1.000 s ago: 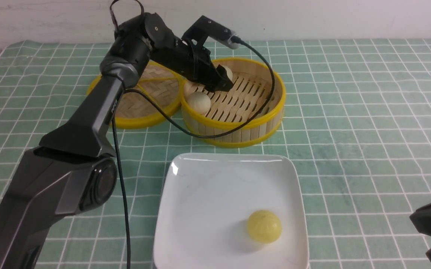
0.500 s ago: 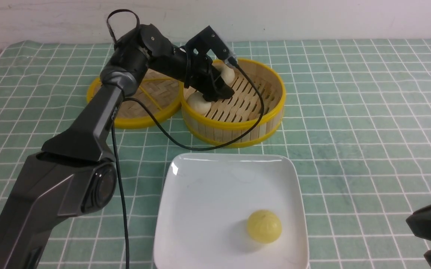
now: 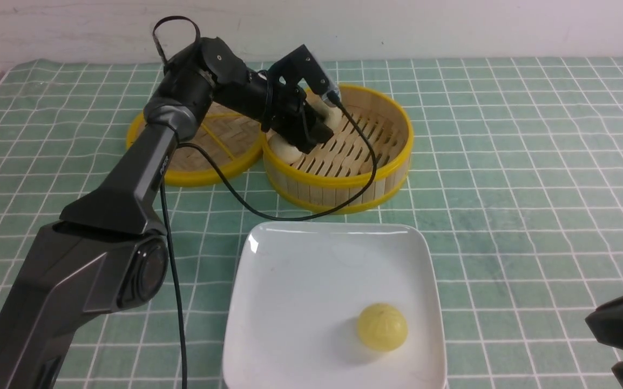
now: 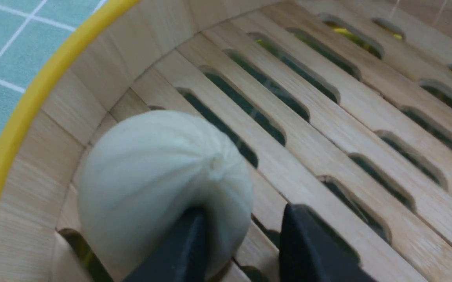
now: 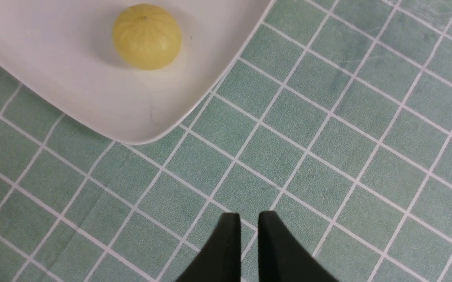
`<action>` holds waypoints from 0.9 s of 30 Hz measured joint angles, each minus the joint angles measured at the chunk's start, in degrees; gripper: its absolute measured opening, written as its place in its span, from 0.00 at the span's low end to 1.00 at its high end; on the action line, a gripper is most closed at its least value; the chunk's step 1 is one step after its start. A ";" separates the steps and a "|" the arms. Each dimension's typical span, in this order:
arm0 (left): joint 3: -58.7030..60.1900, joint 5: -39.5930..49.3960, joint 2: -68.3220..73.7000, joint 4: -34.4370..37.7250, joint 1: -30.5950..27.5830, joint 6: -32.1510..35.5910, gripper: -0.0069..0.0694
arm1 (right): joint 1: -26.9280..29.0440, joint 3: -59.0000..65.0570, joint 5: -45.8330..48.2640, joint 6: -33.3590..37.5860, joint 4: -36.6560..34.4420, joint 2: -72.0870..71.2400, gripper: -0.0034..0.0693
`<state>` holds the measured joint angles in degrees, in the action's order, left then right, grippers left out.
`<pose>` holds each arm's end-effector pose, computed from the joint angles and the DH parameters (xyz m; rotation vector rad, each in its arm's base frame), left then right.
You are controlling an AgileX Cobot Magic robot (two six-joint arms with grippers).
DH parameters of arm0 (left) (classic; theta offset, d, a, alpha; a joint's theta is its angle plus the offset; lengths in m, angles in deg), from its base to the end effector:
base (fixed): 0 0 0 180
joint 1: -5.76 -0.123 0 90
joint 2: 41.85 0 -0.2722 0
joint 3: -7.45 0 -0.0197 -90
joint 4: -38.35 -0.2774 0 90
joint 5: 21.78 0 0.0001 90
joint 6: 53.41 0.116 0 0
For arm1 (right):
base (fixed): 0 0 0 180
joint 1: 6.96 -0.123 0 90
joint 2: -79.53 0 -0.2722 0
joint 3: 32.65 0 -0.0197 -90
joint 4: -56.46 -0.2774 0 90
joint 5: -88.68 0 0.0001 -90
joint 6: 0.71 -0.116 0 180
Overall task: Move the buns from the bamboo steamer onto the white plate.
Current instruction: 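Reach into the bamboo steamer and grasp a bun with the left gripper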
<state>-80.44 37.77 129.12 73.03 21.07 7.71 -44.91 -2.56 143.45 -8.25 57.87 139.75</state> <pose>0.5733 -0.2160 0.1441 1.2972 1.8966 -0.3797 0.1659 0.1265 0.2823 -0.6801 2.4638 0.2819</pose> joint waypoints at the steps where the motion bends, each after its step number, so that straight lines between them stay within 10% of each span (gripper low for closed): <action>1: 0.00 -1.25 0.00 -0.91 0.08 -0.79 0.38 | 0.00 0.00 0.00 0.00 -0.06 0.00 0.18; 27: 0.00 -8.56 0.06 -6.04 0.26 -14.41 0.29 | 0.00 0.00 0.17 0.00 -0.74 0.00 0.22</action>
<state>-80.44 29.21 129.18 67.00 21.33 -6.70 -44.91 -2.56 143.62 -8.25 57.12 139.75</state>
